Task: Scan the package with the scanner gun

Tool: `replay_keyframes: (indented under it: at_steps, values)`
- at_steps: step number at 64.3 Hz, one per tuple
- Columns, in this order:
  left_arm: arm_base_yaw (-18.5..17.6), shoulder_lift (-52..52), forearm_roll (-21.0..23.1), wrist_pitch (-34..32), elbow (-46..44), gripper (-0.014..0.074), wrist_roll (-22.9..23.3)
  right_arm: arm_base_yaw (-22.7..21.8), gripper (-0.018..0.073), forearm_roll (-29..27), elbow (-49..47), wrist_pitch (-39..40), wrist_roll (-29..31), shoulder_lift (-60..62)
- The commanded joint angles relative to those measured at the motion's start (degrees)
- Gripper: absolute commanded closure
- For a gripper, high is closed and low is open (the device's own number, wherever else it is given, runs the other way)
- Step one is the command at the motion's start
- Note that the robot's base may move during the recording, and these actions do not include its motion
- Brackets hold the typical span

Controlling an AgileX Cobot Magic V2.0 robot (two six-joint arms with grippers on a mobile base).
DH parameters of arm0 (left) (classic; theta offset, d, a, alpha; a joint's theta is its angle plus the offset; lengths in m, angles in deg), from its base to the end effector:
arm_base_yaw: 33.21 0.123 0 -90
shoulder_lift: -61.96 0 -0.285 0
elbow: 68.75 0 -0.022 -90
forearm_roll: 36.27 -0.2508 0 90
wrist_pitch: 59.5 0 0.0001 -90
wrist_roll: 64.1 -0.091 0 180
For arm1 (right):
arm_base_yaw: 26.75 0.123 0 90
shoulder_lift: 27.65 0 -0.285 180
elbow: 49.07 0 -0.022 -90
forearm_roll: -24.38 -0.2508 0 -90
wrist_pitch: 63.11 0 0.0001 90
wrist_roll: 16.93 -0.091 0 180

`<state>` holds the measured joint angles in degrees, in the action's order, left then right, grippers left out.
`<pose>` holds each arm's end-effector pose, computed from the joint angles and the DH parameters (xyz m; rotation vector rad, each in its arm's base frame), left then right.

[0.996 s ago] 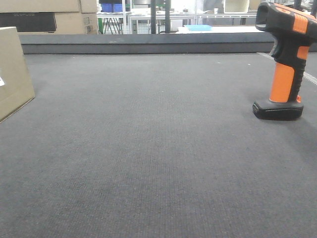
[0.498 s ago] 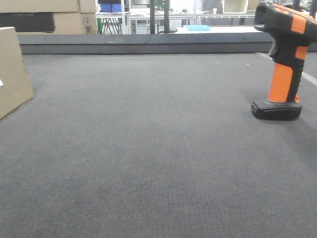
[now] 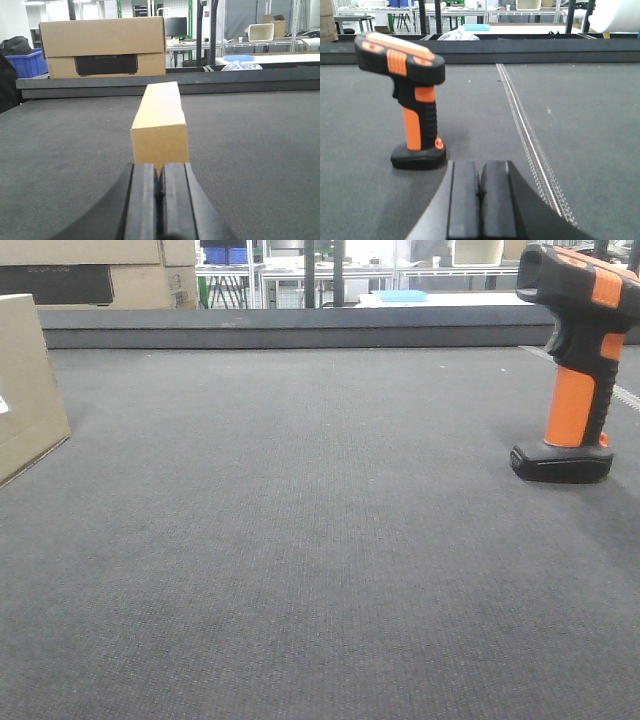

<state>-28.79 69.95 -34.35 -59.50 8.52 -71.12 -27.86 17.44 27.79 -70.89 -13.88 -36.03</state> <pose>0.0564 0.0044 0.2127 0.0088 1.4895 0.1343 0.0570 0.0004 0.2025 0.0573 1.6217 0.0498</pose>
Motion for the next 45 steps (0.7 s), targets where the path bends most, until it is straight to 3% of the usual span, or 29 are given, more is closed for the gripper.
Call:
replay_keyframes:
  at_steps: [1,45]
  values:
    - [0.1,-0.2,0.4,-1.0,-0.1,0.0707,0.2,-0.4,0.0713,0.4,0.4,1.2,-0.2,0.6]
    - [0.1,-0.2,0.4,-1.0,-0.1,0.0707,0.2,-0.4,0.0713,1.1,0.4,2.2,-0.2,0.6]
